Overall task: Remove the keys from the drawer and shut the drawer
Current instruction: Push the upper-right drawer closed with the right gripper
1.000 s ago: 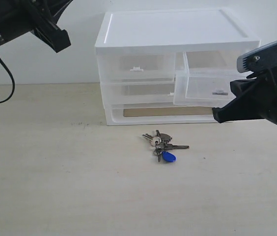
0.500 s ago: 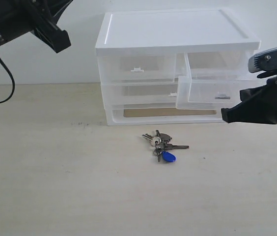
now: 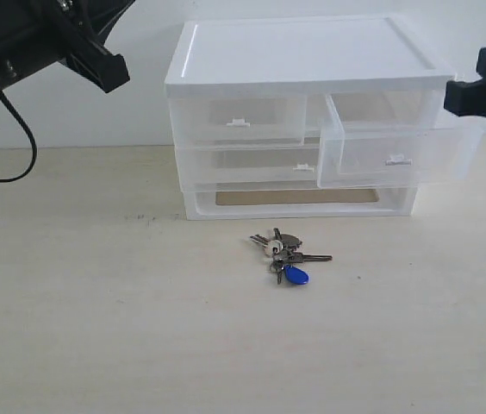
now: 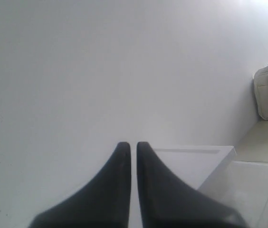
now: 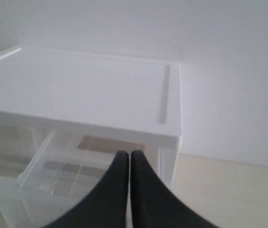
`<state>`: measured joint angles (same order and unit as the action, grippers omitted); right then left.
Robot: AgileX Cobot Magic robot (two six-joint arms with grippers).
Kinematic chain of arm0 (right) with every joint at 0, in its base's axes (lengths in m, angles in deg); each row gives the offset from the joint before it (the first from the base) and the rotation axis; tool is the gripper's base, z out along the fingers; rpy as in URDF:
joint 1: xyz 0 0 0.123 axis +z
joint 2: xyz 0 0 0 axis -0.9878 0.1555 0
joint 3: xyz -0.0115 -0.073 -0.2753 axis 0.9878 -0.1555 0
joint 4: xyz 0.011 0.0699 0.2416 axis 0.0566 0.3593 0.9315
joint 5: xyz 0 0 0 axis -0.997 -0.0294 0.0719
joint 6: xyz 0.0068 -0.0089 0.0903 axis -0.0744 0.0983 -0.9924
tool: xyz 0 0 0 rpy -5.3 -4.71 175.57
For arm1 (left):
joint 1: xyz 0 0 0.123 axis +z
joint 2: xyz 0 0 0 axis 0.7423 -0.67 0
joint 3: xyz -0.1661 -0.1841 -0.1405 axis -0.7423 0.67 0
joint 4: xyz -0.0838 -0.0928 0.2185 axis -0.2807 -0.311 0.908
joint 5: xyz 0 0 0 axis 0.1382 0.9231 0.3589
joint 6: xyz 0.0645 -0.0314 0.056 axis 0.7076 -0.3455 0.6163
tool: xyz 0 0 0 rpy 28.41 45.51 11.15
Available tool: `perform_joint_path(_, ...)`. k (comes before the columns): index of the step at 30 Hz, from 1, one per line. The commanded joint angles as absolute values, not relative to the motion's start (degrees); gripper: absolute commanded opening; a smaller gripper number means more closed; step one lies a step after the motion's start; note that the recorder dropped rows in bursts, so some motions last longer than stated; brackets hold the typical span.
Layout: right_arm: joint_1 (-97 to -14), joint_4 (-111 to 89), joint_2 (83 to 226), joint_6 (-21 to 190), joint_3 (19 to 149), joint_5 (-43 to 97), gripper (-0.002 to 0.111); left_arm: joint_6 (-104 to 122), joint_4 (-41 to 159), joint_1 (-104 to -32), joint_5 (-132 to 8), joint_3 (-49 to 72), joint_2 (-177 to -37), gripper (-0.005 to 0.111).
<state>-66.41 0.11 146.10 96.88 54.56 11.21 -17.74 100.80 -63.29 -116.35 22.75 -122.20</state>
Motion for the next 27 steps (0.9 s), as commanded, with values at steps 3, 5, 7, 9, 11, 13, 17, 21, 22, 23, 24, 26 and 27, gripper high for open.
perform_joint_path(3, -66.8, 0.2, 150.0, 95.8, 52.2, 11.6, 0.0, -17.4, 99.8, -63.2, -116.7, 22.9, -122.4, 0.004)
perform_joint_path(5, -66.8, 0.2, 152.2, 94.6, 50.6, 7.2, 0.0, -17.4, 99.8, -63.2, -116.6, 22.9, -122.4, 0.004)
perform_joint_path(7, -66.8, 0.2, 154.9, 94.3, 50.3, 5.3, 0.0, -17.4, 99.8, -63.2, -116.6, 22.9, -122.4, 0.004)
perform_joint_path(9, -66.7, 0.2, 157.7, 92.7, 50.3, 4.2, 0.0, -17.4, 99.8, -63.2, -116.6, 22.9, -122.4, 0.004)
perform_joint_path(11, -66.6, -0.3, 160.9, 91.1, 50.3, 1.9, 0.0, -17.4, 99.8, -63.2, -116.6, 22.9, -122.4, 0.004)
perform_joint_path(13, -66.6, -2.1, 163.8, 88.8, 50.3, -1.4, 0.0, -17.4, 99.8, -63.2, -116.6, 22.9, -122.4, 0.004)
perform_joint_path(17, -66.6, -7.2, 167.4, 82.7, 50.9, -7.6, 0.0, -17.4, 99.8, -63.2, -116.7, 22.9, -122.4, 0.004)
perform_joint_path(21, -66.6, -8.9, 171.1, 81.4, 53.9, -9.5, 0.0, -17.4, 99.8, -63.2, -116.7, 22.9, -122.4, 0.004)
perform_joint_path(22, -66.6, -8.9, 172.1, 81.6, 54.6, -9.5, 0.0, -17.4, 99.8, -63.2, -116.7, 22.9, -122.4, 0.004)
perform_joint_path(23, -66.6, -9.0, 172.8, 81.7, 55.3, -9.5, 0.0, -17.4, 99.8, -63.2, -116.7, 22.9, -122.4, 0.004)
perform_joint_path(24, -66.6, -9.5, 173.5, 81.7, 56.2, -9.5, 0.0, -17.4, 99.8, -63.2, -116.7, 22.9, -122.4, 0.004)
perform_joint_path(26, -66.6, -10.7, 174.1, 81.6, 57.3, -9.6, 0.0, -17.4, 99.8, -63.2, -116.7, 22.9, -122.4, 0.004)
perform_joint_path(27, -66.6, -10.7, 174.1, 81.6, 57.9, -10.0, 0.0, -17.4, 99.8, -63.2, -116.7, 22.9, -122.4, 0.004)
